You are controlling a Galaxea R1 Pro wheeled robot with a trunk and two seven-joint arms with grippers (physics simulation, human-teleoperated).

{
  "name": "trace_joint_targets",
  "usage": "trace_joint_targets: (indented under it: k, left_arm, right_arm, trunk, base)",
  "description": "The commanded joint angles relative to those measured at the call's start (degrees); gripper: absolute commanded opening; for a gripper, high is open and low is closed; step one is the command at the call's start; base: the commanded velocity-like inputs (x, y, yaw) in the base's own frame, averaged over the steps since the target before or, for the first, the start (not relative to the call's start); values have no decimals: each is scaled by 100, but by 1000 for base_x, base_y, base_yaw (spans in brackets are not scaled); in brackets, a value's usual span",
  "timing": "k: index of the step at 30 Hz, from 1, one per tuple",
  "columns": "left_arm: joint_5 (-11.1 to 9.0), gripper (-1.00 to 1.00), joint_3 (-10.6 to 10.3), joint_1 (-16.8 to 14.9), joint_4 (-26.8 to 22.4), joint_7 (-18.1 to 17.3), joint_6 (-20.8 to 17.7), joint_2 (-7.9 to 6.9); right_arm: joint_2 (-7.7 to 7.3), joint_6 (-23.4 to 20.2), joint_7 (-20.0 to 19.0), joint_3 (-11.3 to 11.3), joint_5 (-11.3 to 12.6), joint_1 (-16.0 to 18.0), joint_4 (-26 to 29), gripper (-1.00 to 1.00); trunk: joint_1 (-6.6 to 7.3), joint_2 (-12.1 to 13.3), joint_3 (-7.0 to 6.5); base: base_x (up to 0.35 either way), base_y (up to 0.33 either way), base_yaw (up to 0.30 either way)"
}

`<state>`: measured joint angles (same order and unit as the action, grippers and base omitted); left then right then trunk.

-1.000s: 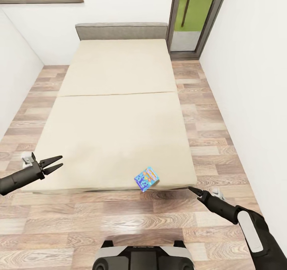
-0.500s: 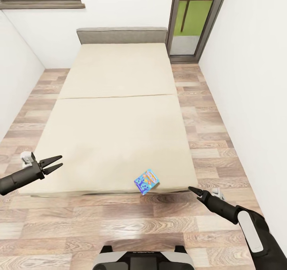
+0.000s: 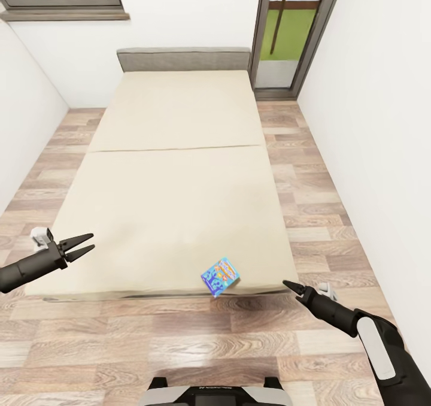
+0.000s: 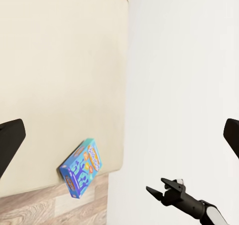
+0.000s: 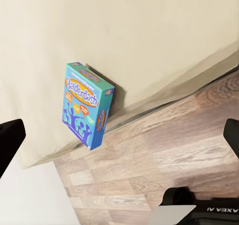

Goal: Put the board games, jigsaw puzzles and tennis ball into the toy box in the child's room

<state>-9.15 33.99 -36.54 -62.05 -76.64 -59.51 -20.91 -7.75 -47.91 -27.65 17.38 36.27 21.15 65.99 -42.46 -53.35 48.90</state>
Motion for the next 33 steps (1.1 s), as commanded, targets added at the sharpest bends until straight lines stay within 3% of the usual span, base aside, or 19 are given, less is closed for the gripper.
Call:
trace_joint_targets:
  k: [1,21,33]
  left_arm:
    - [-8,100,0,-3,0,-13,-49,-1]
    - [-7,100,-13,-3,0,-24,-49,3]
    - [10,100,25,-3,-20,-380,-47,-1]
  right_arm:
    - [1,-34,-21,11,-6,3,1,100]
    - [1,-34,-21,11,-6,3,1,100]
    - [1,-34,-15,11,-14,3,1,100]
  trunk:
    - [-23,-45,12]
    - [-463,-847,181]
    - [-726,-1328,304]
  base:
    - [0,0,0]
    - [0,0,0]
    - [0,0,0]
